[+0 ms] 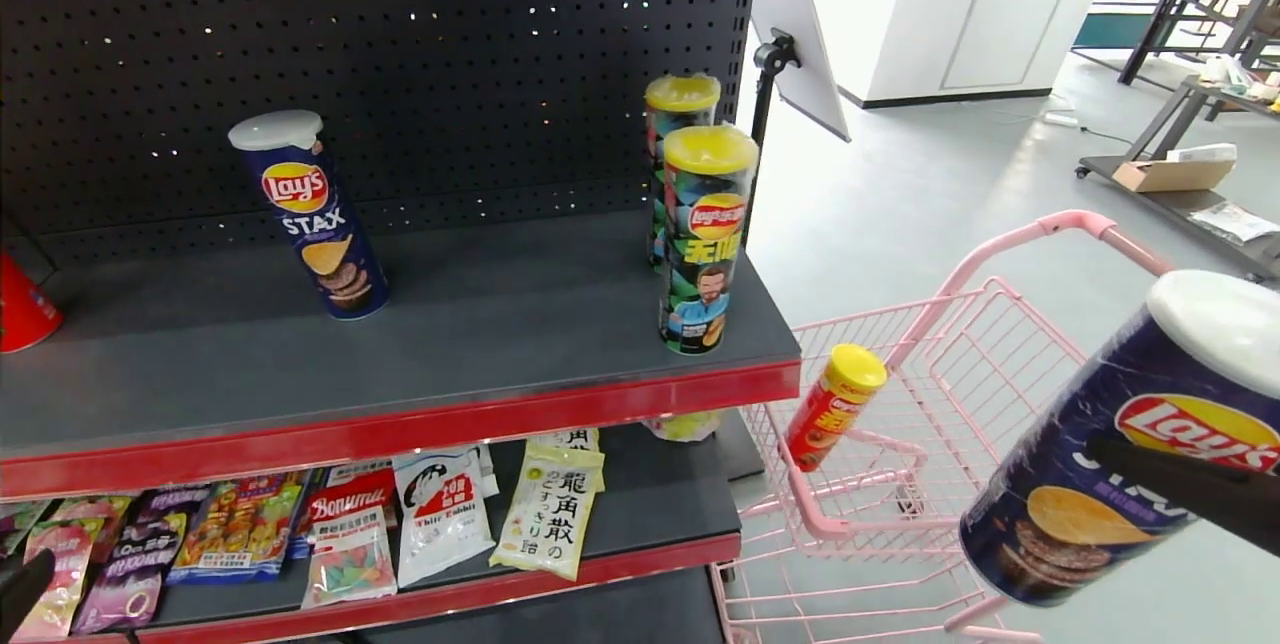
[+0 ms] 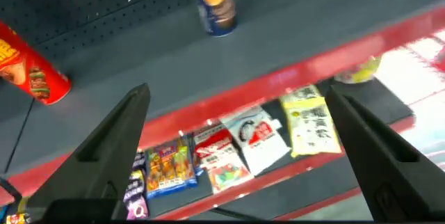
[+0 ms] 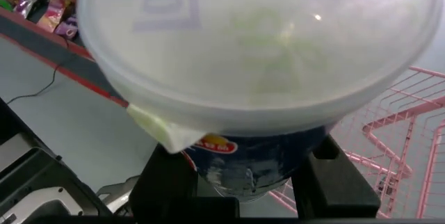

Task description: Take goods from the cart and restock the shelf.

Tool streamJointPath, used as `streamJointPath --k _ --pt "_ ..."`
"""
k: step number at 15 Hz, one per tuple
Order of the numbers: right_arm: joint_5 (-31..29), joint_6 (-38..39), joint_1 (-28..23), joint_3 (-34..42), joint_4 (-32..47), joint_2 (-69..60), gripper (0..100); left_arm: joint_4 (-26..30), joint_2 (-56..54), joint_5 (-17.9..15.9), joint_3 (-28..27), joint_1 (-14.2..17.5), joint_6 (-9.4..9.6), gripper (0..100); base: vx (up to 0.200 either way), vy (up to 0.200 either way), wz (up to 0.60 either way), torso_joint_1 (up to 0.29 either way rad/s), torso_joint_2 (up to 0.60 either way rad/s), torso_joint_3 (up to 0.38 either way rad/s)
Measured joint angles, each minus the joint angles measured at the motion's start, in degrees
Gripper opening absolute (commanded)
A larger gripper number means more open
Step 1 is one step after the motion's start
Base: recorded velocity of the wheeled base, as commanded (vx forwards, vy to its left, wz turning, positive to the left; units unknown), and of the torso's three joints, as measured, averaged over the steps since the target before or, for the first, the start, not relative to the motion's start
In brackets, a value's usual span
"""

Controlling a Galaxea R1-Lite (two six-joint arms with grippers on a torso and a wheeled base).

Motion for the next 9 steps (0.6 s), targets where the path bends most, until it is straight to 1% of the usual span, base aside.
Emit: streamJointPath --k 2,5,6,9 --pt "0.49 -0.21 0.48 1.66 0.16 -1.82 0 -0.11 -0.02 -0.35 0.06 -0.01 0.35 100 0.0 0.0 0.0 0.0 0.0 0.0" --pt "0.71 -0.33 0.72 1.63 0.13 -2.5 0 -0.13 -0.16 -0.35 0.13 -0.06 0.52 100 0.0 0.0 0.0 0.0 0.0 0.0" --pt "0.27 -0.29 0.72 1.77 0.16 -2.54 0 -0.28 -0.16 -0.39 0.11 0.05 1.01 100 0.0 0.0 0.6 0.012 0.0 0.002" --pt "0.16 -0.24 0.63 2.27 0.13 -2.65 0 -0.24 -0.16 -0.39 0.09 -0.06 1.71 100 0.0 0.0 0.6 -0.002 0.0 0.005"
